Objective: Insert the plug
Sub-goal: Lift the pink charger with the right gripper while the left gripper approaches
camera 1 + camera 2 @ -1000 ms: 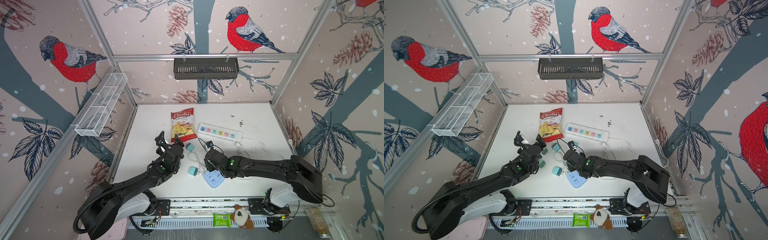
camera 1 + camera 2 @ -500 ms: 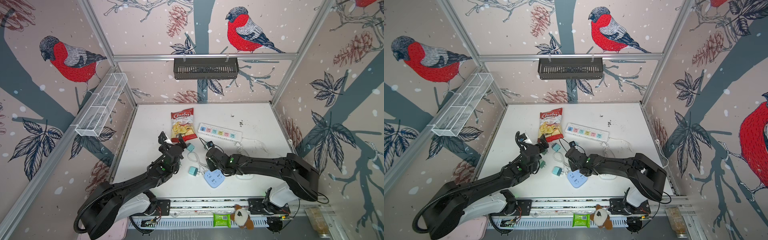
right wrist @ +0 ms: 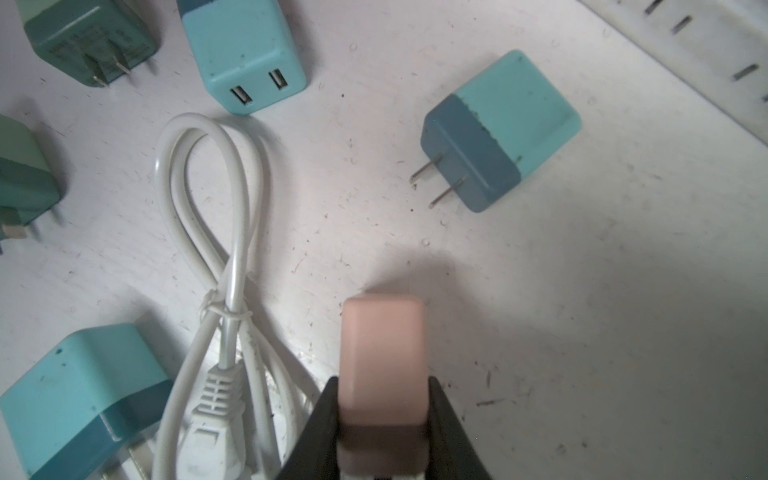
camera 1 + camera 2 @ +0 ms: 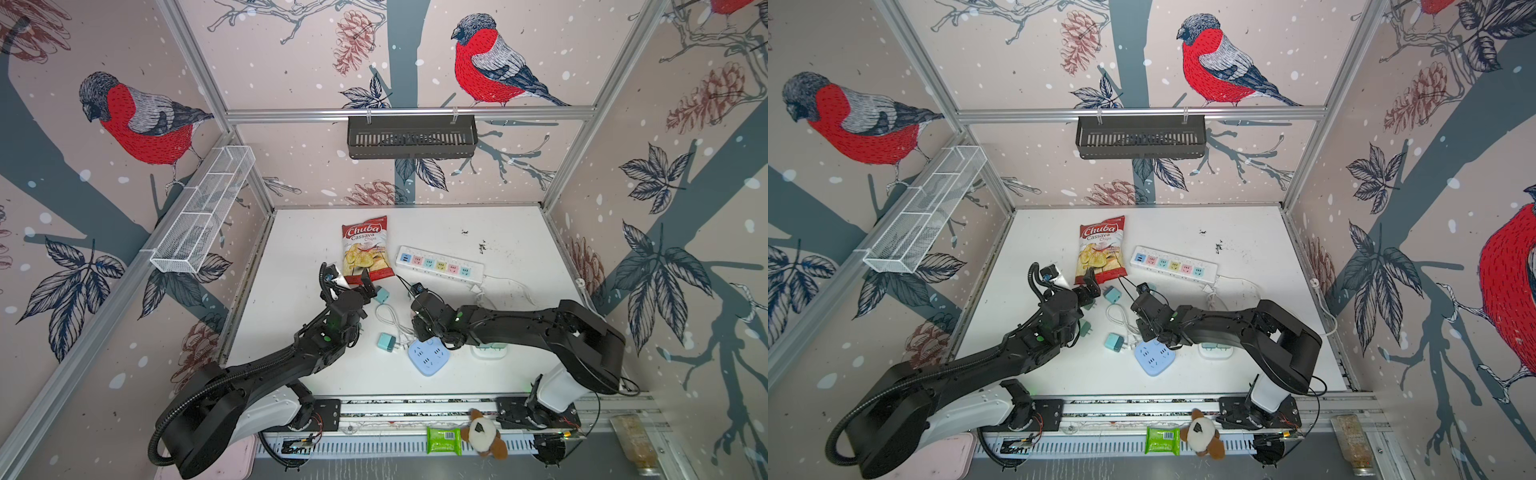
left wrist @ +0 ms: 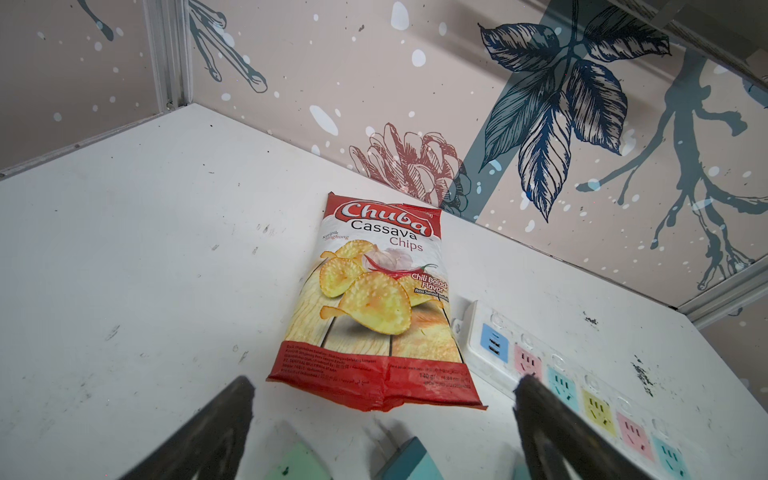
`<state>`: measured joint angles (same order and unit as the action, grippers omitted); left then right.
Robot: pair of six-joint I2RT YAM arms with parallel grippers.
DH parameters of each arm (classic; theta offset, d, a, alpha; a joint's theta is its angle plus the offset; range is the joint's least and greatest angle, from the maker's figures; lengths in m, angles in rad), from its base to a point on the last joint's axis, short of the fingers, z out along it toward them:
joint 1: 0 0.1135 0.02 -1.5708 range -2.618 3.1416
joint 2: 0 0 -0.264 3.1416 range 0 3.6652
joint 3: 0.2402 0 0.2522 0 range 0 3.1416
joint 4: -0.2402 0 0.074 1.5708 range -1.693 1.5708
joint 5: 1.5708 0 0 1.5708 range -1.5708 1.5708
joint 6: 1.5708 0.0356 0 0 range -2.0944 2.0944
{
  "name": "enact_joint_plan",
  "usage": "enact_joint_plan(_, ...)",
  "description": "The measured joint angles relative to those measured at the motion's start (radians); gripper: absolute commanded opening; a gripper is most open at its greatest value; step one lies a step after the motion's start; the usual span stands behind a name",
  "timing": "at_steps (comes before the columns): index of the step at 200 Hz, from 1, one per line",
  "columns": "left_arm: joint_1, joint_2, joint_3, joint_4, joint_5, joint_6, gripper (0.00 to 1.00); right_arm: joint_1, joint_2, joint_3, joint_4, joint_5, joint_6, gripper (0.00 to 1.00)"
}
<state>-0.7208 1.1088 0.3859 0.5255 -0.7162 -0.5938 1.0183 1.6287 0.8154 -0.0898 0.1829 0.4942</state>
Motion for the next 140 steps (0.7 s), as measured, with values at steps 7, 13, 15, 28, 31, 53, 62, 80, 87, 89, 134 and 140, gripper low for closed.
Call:
enact_joint_plan(7, 0.000, 0.001, -0.001, 0.006, 0.007, 0.002, 0.97, 0.000, 0.000, 0.000, 0.002, -0.003, -0.003, 0.15)
enact_joint_plan(13, 0.000, 0.003, -0.001, 0.013, 0.011, 0.013, 0.97, 0.000, -0.002, 0.000, 0.002, -0.003, -0.005, 0.14)
enact_joint_plan(15, 0.000, 0.003, -0.001, 0.015, 0.013, 0.018, 0.97, 0.000, -0.003, 0.000, 0.002, -0.003, -0.005, 0.13)
enact_joint_plan(28, 0.000, 0.006, -0.002, 0.023, 0.028, 0.025, 0.97, 0.000, -0.017, -0.005, 0.002, -0.013, -0.008, 0.11)
enact_joint_plan(31, 0.000, 0.007, -0.003, 0.024, 0.034, 0.026, 0.97, 0.000, -0.022, -0.008, 0.003, -0.014, -0.008, 0.10)
enact_joint_plan(53, 0.000, 0.008, -0.007, 0.042, 0.076, 0.054, 0.97, 0.000, -0.098, -0.048, 0.023, -0.015, -0.026, 0.04)
enact_joint_plan(62, 0.000, 0.003, -0.009, 0.051, 0.100, 0.079, 0.97, 0.000, -0.137, -0.070, 0.040, -0.015, -0.029, 0.04)
enact_joint_plan(80, -0.001, -0.025, -0.015, 0.075, 0.161, 0.105, 0.97, 0.000, -0.243, -0.136, 0.084, -0.015, -0.053, 0.03)
enact_joint_plan(87, -0.006, -0.039, -0.016, 0.080, 0.182, 0.116, 0.97, 0.000, -0.287, -0.165, 0.107, -0.017, -0.056, 0.02)
enact_joint_plan(89, -0.008, -0.041, -0.016, 0.081, 0.186, 0.121, 0.97, 0.000, -0.300, -0.174, 0.114, -0.018, -0.058, 0.02)
enact_joint_plan(134, -0.113, -0.132, -0.023, 0.147, 0.326, 0.264, 0.93, 0.000, -0.637, -0.396, 0.289, -0.018, -0.136, 0.02)
enact_joint_plan(140, -0.125, -0.143, -0.029, 0.163, 0.364, 0.290, 0.91, -0.001, -0.675, -0.426, 0.313, -0.022, -0.151, 0.02)
